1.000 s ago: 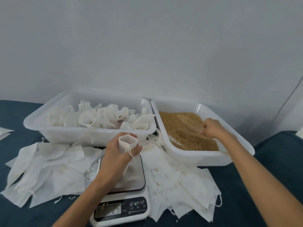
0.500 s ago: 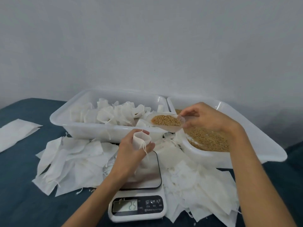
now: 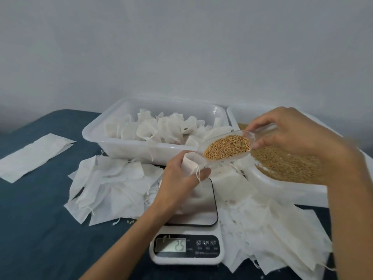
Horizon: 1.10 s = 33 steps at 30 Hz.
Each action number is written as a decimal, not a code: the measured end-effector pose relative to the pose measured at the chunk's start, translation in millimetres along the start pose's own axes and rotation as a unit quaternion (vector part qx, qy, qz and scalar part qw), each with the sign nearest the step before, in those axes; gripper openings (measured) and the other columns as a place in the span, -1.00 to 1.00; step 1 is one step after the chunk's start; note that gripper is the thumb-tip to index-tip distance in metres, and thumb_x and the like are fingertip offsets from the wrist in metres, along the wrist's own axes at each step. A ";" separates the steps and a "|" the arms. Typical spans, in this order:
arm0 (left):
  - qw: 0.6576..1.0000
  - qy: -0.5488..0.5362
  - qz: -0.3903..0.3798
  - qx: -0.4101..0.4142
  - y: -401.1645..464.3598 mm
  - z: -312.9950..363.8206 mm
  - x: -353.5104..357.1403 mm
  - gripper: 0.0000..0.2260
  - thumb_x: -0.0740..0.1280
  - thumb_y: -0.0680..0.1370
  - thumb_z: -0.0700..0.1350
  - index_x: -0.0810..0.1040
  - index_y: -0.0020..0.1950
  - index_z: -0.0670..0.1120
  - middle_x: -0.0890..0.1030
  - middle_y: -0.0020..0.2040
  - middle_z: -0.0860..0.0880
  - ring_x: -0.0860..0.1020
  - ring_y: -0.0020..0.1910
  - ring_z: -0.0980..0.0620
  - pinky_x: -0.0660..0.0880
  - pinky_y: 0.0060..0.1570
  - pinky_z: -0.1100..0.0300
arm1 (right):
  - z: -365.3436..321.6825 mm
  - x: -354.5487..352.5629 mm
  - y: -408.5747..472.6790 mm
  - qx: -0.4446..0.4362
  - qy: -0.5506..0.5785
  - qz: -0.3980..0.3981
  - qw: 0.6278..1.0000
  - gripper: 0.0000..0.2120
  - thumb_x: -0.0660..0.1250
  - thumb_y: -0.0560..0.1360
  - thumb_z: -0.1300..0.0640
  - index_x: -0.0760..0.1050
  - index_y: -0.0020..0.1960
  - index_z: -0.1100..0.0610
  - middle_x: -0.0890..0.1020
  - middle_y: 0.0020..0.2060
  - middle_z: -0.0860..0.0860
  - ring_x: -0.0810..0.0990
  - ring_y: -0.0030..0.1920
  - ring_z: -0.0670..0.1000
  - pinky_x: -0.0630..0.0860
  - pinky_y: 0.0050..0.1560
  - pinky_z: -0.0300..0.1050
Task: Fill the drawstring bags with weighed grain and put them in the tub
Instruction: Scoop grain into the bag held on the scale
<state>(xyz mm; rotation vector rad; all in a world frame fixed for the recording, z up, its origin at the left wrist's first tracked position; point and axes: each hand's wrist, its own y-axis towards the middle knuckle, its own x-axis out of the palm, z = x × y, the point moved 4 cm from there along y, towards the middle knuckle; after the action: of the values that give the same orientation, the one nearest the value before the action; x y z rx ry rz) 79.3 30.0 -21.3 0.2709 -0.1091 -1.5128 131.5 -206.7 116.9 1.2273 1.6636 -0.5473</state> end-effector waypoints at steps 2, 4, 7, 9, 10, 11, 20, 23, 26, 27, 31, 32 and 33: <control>1.000 0.000 -0.004 0.000 -0.9 0.7 1.1 -0.83 0.55 0.42 0.00 0.65 -0.05 0.02 0.69 -0.17 0.05 0.63 -0.23 0.10 0.58 -0.30 0.16 | 0.5 -1.3 -0.7 0.001 -0.006 -0.001 1.000 -0.68 0.65 0.29 0.12 0.69 -0.10 -0.23 0.68 -0.06 -0.29 0.53 0.00 -0.40 0.36 -0.01 -0.34; 1.000 0.001 -0.006 0.005 -1.8 1.8 1.9 -0.84 0.55 0.41 0.00 0.65 -0.09 0.02 0.68 -0.19 0.05 0.62 -0.25 0.11 0.55 -0.30 0.22 | -0.5 -1.7 -1.6 -0.002 -0.006 0.001 1.000 -0.67 0.66 0.29 0.11 0.67 -0.13 -0.27 0.67 -0.09 -0.32 0.52 0.00 -0.43 0.36 -0.02 -0.35; 1.000 0.000 -0.009 -0.001 -2.6 1.2 3.5 -0.82 0.54 0.39 0.00 0.66 -0.06 0.03 0.72 -0.15 0.03 0.66 -0.19 0.07 0.58 -0.21 0.18 | -3.9 0.0 -1.8 -0.006 -0.018 -0.001 1.000 -0.67 0.66 0.28 0.10 0.67 -0.13 -0.28 0.66 -0.10 -0.34 0.51 -0.01 -0.41 0.35 -0.03 -0.35; 1.000 0.010 -0.008 -0.005 -3.0 0.5 4.2 -0.75 0.54 0.38 0.02 0.68 0.03 0.04 0.74 -0.09 0.05 0.70 -0.08 0.03 0.63 -0.04 0.06 | -6.6 2.1 -1.8 -0.005 -0.025 -0.003 1.000 -0.68 0.66 0.29 0.09 0.68 -0.09 -0.25 0.66 -0.08 -0.32 0.51 0.02 -0.36 0.35 -0.03 -0.34; 1.000 0.016 -0.008 -0.004 -3.1 0.5 4.6 -0.73 0.54 0.38 0.03 0.68 0.05 0.04 0.75 -0.07 0.05 0.70 -0.04 0.00 0.63 0.03 -0.03 | -8.1 3.0 -2.0 -0.004 -0.026 -0.002 1.000 -0.68 0.66 0.29 0.09 0.67 -0.10 -0.25 0.66 -0.07 -0.32 0.51 0.03 -0.34 0.36 -0.03 -0.34; 1.000 0.020 -0.008 -0.002 -3.3 0.7 4.9 -0.73 0.54 0.38 0.03 0.68 0.05 0.04 0.75 -0.07 0.04 0.70 -0.02 -0.03 0.63 0.09 -0.12 | -9.6 3.8 -2.2 -0.004 -0.026 -0.001 1.000 -0.68 0.66 0.29 0.10 0.67 -0.12 -0.26 0.65 -0.08 -0.32 0.51 0.03 -0.34 0.36 -0.03 -0.33; 1.000 0.006 -0.027 -0.002 -5.0 1.9 6.1 -0.65 0.57 0.39 0.10 0.67 0.11 0.01 0.74 0.02 -0.03 0.69 0.10 -0.12 0.58 0.21 -0.27 | -19.2 5.1 -5.7 0.019 -0.037 0.014 0.999 -0.62 0.66 0.28 0.11 0.61 -0.14 -0.31 0.64 -0.07 -0.27 0.56 0.04 -0.11 0.38 -0.07 -0.28; 0.999 -0.004 -0.032 -0.003 -4.5 1.3 6.4 -0.67 0.58 0.41 0.07 0.67 0.13 0.03 0.73 0.05 -0.02 0.69 0.12 -0.10 0.57 0.24 -0.28 | -25.1 3.2 -7.7 0.023 -0.050 0.021 0.998 -0.60 0.66 0.27 0.10 0.58 -0.17 -0.34 0.61 -0.13 -0.30 0.55 0.06 -0.08 0.39 -0.03 -0.11; 0.999 -0.014 -0.040 -0.001 -4.7 2.4 7.0 -0.67 0.59 0.43 0.05 0.66 0.16 0.07 0.73 0.08 0.00 0.69 0.15 -0.09 0.56 0.26 -0.27 | -29.9 1.0 -10.1 0.026 -0.055 0.025 0.998 -0.60 0.65 0.29 0.10 0.57 -0.18 -0.36 0.57 -0.14 -0.30 0.52 0.06 -0.06 0.37 0.00 -0.09; 0.999 -0.017 -0.043 0.000 -4.9 3.0 7.3 -0.66 0.59 0.43 0.05 0.65 0.17 0.09 0.72 0.10 0.02 0.68 0.17 -0.09 0.55 0.27 -0.27 | -31.6 0.3 -11.1 0.026 -0.055 0.028 0.998 -0.59 0.65 0.29 0.10 0.56 -0.18 -0.36 0.57 -0.14 -0.28 0.51 0.07 -0.06 0.36 0.00 -0.08; 0.998 -0.020 -0.059 0.008 -6.6 4.8 9.1 -0.60 0.58 0.44 0.03 0.59 0.24 0.15 0.70 0.18 0.09 0.66 0.23 -0.01 0.54 0.32 -0.20 | -39.0 -2.3 -14.5 0.026 -0.067 0.037 0.997 -0.58 0.65 0.29 0.09 0.55 -0.16 -0.38 0.61 -0.07 -0.19 0.50 0.11 -0.05 0.39 0.10 -0.02; 0.998 -0.021 -0.064 0.009 -6.9 5.0 9.6 -0.57 0.58 0.44 0.04 0.58 0.27 0.15 0.70 0.20 0.10 0.65 0.24 0.01 0.54 0.32 -0.15 | -40.5 -3.2 -15.3 0.028 -0.071 0.038 0.996 -0.59 0.65 0.28 0.08 0.56 -0.15 -0.37 0.62 -0.06 -0.18 0.51 0.13 -0.03 0.42 0.15 0.02; 0.997 -0.024 -0.068 0.010 -7.4 5.2 10.3 -0.56 0.58 0.44 0.03 0.57 0.29 0.15 0.70 0.20 0.11 0.65 0.25 0.05 0.55 0.31 -0.08 | -41.6 -4.1 -16.3 0.029 -0.075 0.039 0.996 -0.60 0.65 0.28 0.08 0.57 -0.14 -0.36 0.63 -0.05 -0.18 0.52 0.15 -0.02 0.43 0.20 0.05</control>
<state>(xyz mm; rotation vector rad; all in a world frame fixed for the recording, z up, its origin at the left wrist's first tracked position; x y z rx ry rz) 71.5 19.0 -19.0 0.2631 -0.1458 -1.6543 99.0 -182.2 135.8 1.2553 1.4766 -0.6276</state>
